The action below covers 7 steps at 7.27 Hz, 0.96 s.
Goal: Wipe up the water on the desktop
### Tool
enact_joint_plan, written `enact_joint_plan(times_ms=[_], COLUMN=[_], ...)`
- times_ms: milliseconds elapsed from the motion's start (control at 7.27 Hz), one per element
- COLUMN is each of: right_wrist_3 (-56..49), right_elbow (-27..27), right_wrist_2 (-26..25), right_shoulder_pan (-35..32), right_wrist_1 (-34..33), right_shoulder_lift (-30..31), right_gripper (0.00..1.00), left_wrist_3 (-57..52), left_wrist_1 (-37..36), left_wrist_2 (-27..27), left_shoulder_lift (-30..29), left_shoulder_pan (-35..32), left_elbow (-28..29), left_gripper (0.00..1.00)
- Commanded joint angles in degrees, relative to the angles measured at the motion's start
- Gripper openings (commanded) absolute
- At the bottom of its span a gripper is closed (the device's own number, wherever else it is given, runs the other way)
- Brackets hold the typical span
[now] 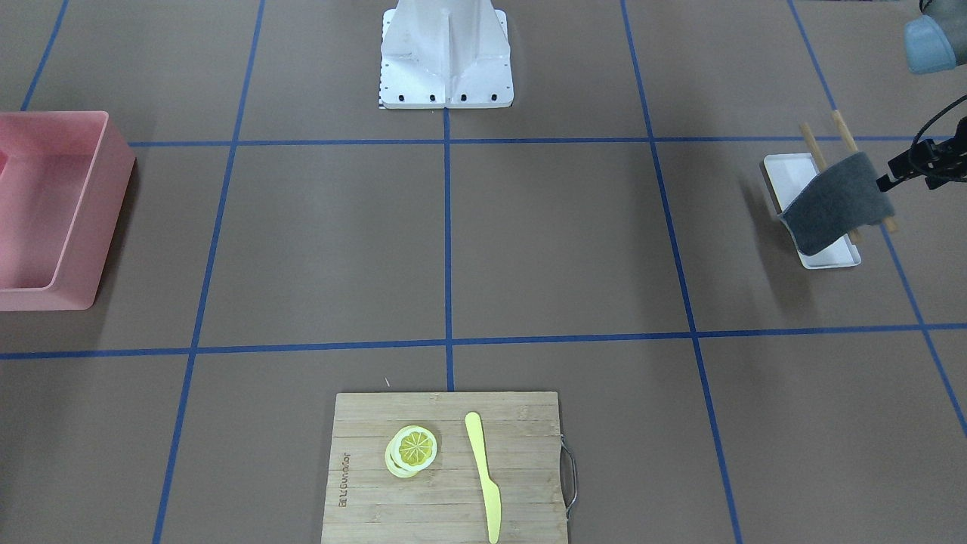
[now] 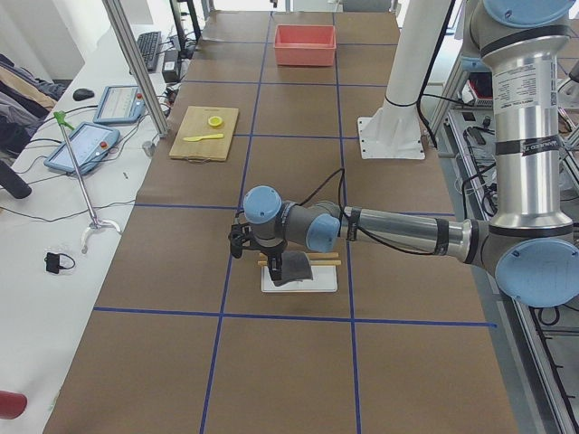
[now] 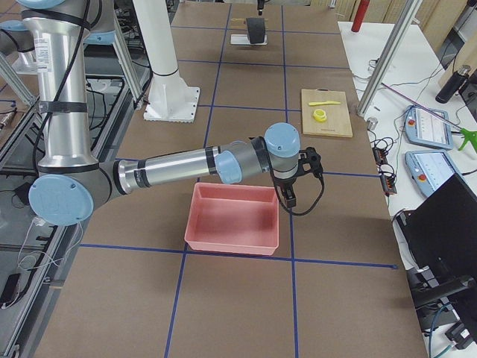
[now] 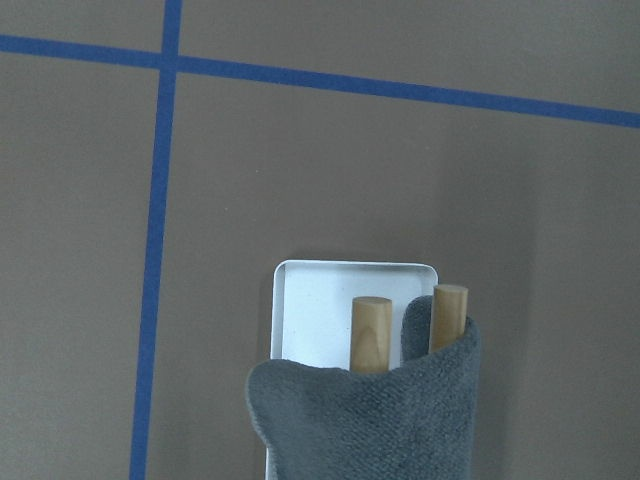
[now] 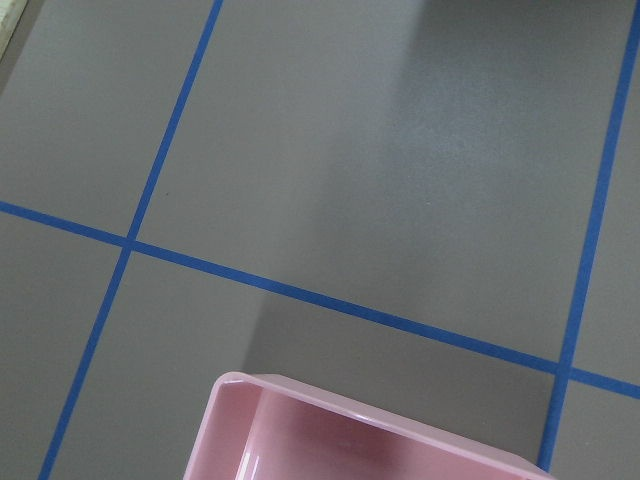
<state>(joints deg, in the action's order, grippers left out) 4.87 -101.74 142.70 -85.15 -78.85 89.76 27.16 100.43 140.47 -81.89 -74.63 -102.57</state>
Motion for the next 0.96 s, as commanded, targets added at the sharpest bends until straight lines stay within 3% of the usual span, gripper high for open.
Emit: enact_joint_plan(times_ms=[0, 275, 412, 825], right_wrist_3=[3.37, 10.84, 10.95, 11.13], right_elbow=[0.05, -0.21, -0.21, 0.05], right_wrist_2=[0.74, 0.56, 0.56, 0.56], right_shoulder_pan=[0.94, 2.7, 2.88, 3.15], right_wrist_1=[1.95, 2.12, 2.04, 1.95], right_shoulder_lift=[0.77, 0.5, 0.5, 0.59], right_gripper=[1.0, 1.0, 1.0, 1.0], left_wrist_3=[2.64, 2.72, 2.72, 2.99], left_wrist_1=[1.79, 3.11, 3.11, 3.11], left_wrist_2=[-0.11, -0.11, -0.11, -0.11], left_shoulder_lift=[1.12, 2.44, 2.44, 2.44], left_shoulder_pan=[1.68, 1.94, 2.12, 2.21], left_elbow=[-0.08, 0.27, 0.44, 0.27], left_gripper=[0.97, 0.95, 0.83, 0.18])
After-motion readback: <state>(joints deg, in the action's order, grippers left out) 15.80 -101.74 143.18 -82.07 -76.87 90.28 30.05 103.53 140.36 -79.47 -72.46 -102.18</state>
